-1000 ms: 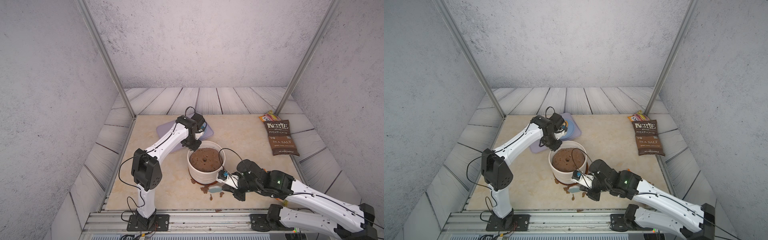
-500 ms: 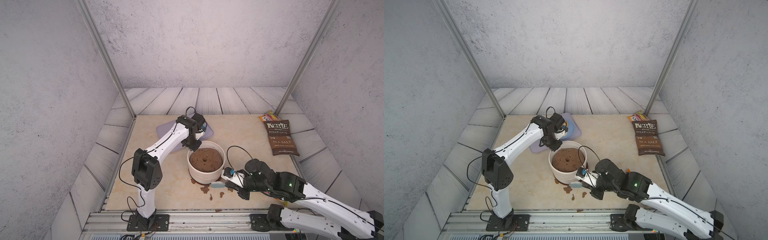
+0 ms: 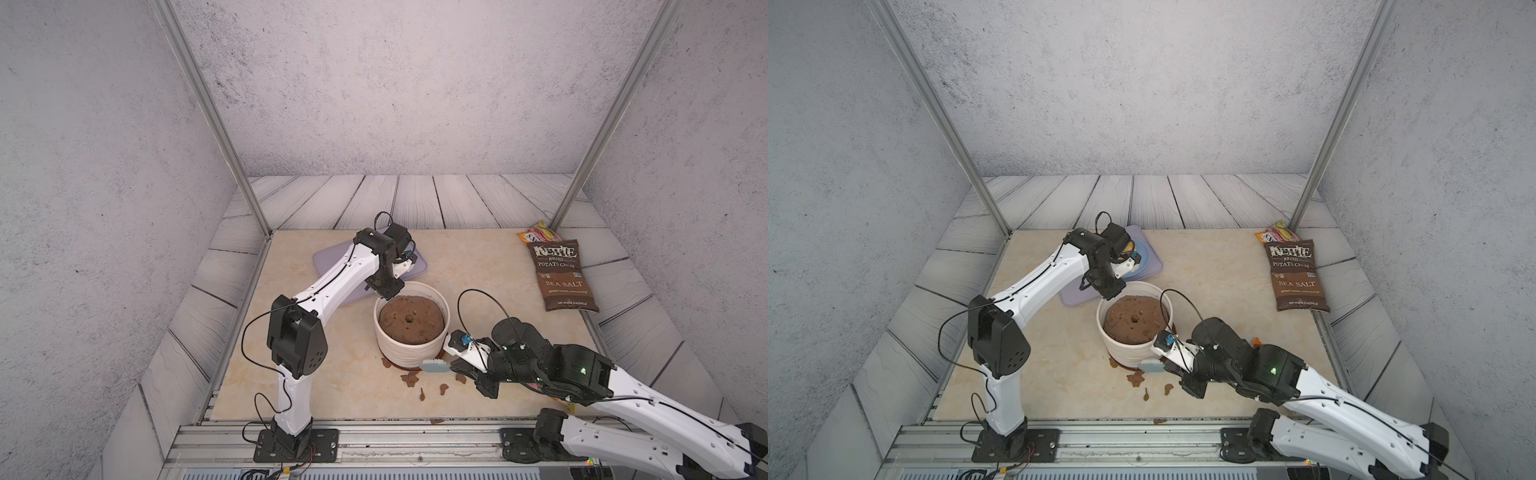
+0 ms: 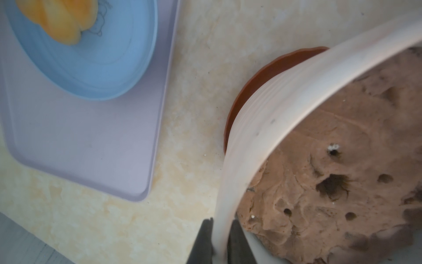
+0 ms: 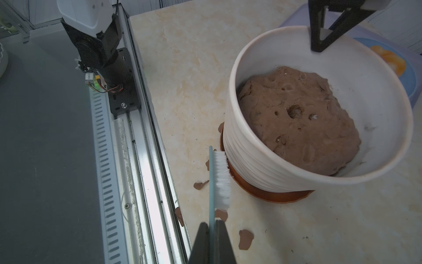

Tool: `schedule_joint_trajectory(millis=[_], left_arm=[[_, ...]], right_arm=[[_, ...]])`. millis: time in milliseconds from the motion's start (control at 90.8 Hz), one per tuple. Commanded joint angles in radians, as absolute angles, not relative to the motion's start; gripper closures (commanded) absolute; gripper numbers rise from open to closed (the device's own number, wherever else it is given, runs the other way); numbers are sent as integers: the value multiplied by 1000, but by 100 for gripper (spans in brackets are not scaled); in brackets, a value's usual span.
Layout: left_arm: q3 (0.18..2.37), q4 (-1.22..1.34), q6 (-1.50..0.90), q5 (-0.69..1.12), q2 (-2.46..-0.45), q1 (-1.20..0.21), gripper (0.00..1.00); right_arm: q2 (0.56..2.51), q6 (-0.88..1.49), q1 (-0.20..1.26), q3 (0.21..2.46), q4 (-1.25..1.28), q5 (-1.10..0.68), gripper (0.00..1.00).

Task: Scrub the dried mud off the ceramic pot
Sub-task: Rotate the pot on the tray.

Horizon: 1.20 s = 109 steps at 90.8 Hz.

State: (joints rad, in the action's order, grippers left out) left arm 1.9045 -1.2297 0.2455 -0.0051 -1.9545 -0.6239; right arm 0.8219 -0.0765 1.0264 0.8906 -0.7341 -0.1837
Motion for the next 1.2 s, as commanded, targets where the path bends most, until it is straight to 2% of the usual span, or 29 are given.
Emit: schedule_joint_trajectory(millis=[0,418,804,1079,1189], left_arm=[[1928,-1239,437,-52,-1970,-619,100],[2041,-1239,582,2,-2062,-603,96],[2065,-1237,574,11,-2067,-603,89],[2056,-1245,535,-6,-2043,-604,70],[2055,-1250,521,-6,-2037,-604,52]], right_arm=[[829,-47,1022,877,-688,-205,100],[863,-46,1013,870,-671,-279,100],[897,-54,1002,877,-676,-287,100],[897,-59,996,880,-685,-284,100],[897,-62,996,884,-690,-282,100]])
